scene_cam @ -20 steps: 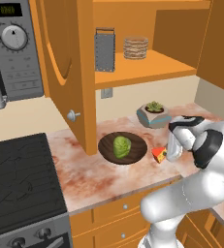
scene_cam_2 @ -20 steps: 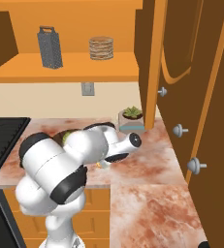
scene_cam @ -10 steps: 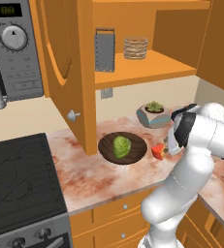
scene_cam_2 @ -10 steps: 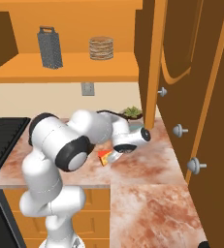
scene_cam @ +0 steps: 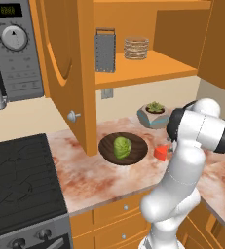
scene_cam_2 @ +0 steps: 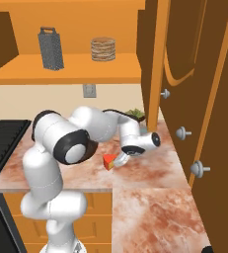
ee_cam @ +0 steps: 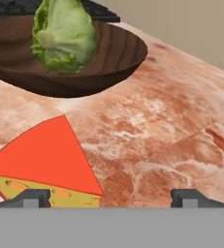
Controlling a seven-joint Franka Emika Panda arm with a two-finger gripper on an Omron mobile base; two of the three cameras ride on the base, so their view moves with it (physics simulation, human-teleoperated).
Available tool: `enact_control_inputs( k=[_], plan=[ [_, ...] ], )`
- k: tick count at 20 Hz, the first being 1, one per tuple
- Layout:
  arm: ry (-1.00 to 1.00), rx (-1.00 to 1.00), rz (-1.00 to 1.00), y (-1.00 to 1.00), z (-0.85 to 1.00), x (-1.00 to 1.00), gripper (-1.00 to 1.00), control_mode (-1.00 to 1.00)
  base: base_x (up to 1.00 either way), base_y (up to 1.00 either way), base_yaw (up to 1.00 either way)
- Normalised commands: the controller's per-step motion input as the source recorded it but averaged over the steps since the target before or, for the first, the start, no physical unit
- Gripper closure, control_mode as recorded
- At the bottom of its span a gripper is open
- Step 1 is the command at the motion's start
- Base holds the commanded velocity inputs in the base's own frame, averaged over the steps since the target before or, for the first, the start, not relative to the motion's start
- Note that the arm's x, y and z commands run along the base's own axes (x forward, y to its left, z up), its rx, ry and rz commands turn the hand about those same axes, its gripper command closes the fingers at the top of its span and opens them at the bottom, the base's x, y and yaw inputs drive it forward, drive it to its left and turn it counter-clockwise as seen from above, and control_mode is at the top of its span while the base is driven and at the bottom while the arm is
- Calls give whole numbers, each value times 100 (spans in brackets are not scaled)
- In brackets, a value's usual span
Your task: Pick the cheese from the fridge and the cheese grater from the cabinet and place them next to the salad bowl.
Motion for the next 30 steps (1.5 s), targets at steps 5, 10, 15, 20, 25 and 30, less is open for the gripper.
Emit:
enact_control_inputs(
  k=[5, 10, 15, 20, 25, 30],
  plan=[
    [-6, 0, 0, 18, 14, -11, -100, -100, 0, 0, 0],
    [0, 0, -2, 22, 46, 0, -100, -100, 0, 0, 0],
    [1, 0, -4, 8, 41, -7, -100, -100, 0, 0, 0],
    [1, 0, -2, 12, 18, -18, -100, -100, 0, 0, 0],
    [1, 0, -2, 33, 10, -21, -100, -100, 0, 0, 0],
    [17, 0, -8, 42, 51, -26, -100, -100, 0, 0, 0]
  ],
)
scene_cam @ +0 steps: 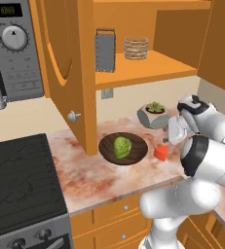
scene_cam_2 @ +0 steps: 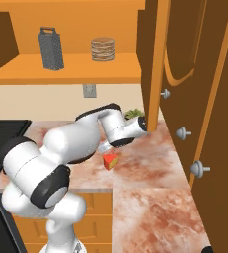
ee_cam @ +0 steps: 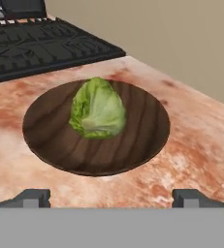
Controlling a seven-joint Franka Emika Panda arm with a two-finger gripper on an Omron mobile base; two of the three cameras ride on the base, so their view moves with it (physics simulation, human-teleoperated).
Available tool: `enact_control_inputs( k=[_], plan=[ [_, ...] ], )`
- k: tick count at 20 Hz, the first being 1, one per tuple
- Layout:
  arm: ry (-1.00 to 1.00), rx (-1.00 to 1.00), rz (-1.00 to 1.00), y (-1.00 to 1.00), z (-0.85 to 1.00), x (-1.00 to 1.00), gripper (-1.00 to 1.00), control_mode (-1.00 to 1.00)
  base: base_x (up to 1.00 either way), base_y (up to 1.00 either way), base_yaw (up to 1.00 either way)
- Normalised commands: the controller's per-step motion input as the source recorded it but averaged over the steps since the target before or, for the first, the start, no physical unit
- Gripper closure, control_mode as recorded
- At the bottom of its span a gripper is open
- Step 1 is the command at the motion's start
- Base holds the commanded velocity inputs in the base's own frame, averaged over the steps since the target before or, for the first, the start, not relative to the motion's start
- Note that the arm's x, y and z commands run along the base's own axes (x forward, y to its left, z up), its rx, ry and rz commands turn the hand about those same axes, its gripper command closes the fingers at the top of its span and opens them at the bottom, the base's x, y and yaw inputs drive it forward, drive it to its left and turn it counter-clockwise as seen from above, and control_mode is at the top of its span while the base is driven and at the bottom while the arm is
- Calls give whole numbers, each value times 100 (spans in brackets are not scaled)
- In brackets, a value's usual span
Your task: Pick the cheese from the fridge and the cheese grater from the cabinet and place them next to the salad bowl.
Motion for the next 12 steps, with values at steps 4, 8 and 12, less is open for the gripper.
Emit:
enact_control_inputs(
  k=[4, 8, 12],
  plan=[
    [19, 0, -9, 19, 49, -46, -100, -100, 0, 0, 0],
    [17, 0, -8, 13, 35, -57, -100, -100, 0, 0, 0],
    [17, 0, -9, 12, 28, -65, -100, -100, 0, 0, 0]
  ],
)
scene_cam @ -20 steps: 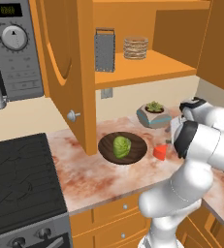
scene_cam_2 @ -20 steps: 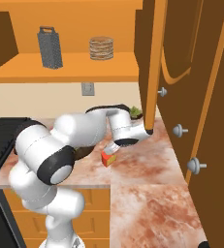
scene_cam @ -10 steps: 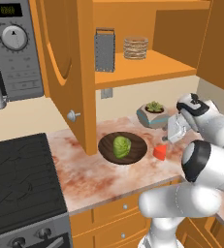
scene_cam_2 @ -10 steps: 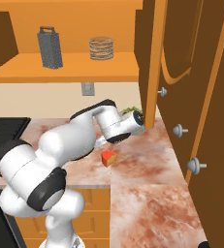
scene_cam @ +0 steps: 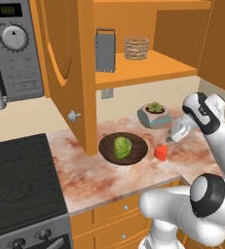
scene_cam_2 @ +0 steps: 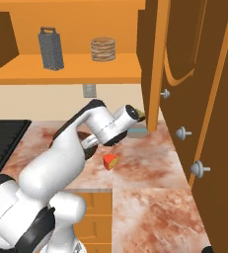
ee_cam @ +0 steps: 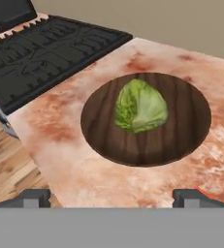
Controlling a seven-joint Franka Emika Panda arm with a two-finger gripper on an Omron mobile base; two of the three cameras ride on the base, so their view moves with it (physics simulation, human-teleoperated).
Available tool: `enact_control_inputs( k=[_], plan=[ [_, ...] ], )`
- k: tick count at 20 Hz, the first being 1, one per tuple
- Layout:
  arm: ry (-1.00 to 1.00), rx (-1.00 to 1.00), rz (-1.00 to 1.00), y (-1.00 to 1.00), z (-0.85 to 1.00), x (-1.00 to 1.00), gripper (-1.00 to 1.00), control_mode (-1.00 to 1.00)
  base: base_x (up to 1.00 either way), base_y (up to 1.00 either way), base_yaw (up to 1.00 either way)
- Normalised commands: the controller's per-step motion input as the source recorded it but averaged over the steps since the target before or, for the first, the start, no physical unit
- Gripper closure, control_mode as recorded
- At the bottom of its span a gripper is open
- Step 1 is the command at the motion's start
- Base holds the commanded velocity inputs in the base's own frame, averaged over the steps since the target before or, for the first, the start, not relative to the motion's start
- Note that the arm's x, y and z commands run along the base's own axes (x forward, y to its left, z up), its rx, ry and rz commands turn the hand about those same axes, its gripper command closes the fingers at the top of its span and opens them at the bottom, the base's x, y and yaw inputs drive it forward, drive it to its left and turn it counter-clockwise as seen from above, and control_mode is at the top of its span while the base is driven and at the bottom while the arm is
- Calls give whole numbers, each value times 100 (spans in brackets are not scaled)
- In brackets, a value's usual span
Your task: Pick the cheese from the fridge and the cheese grater from the cabinet and place them next to the salad bowl.
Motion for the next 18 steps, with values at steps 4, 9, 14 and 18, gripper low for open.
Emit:
enact_control_inputs(
  k=[4, 9, 14, 18],
  plan=[
    [17, 0, -10, 18, 27, -68, -100, -100, 0, 0, 0],
    [19, 0, -13, 25, 28, -59, -100, -100, 0, 0, 0],
    [18, 0, -22, 8, 36, -54, -100, -100, 0, 0, 0],
    [11, 0, -25, 8, 31, -37, -100, -100, 0, 0, 0]
  ],
)
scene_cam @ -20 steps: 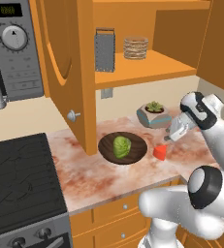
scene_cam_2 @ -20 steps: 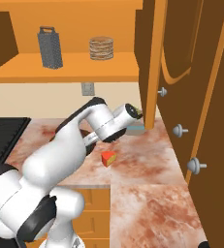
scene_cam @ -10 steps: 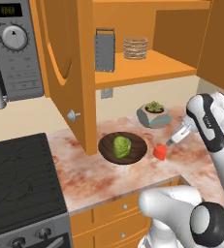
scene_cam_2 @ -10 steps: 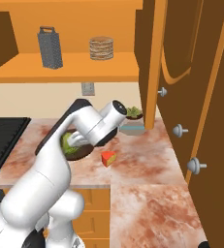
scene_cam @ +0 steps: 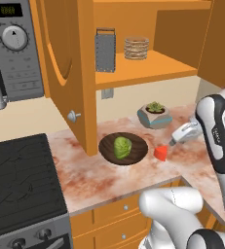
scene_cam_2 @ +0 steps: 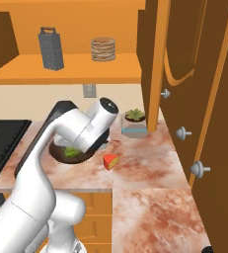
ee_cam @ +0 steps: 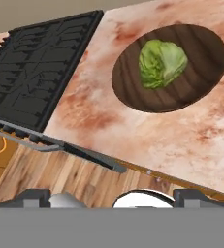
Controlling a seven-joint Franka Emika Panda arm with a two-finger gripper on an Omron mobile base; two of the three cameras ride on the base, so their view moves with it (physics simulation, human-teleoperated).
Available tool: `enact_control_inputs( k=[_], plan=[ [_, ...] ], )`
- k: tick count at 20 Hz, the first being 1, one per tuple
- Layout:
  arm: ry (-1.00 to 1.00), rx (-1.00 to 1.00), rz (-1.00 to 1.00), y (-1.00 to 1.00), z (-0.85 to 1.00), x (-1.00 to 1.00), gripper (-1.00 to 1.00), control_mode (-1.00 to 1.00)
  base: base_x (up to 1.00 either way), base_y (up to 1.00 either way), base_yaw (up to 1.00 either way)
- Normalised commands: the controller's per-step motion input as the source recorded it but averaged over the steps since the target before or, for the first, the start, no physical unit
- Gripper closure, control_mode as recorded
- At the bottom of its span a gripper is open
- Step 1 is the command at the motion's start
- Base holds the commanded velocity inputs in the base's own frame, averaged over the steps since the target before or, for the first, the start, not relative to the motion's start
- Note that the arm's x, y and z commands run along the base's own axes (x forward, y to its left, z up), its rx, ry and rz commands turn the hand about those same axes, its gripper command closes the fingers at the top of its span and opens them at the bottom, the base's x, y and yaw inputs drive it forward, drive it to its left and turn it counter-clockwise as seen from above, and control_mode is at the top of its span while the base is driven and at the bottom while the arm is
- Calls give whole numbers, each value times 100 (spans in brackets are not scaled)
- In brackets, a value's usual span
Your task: Pick the cheese from the fridge and the cheese grater from the cabinet and place them next to the salad bowl.
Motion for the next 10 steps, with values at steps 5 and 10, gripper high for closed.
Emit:
enact_control_inputs(
  k=[5, 10],
  plan=[
    [1, -3, -8, 32, 57, -35, -100, -100, 0, 0, 0],
    [-7, -7, 1, 32, 53, -30, -100, -100, 0, 0, 0]
  ],
)
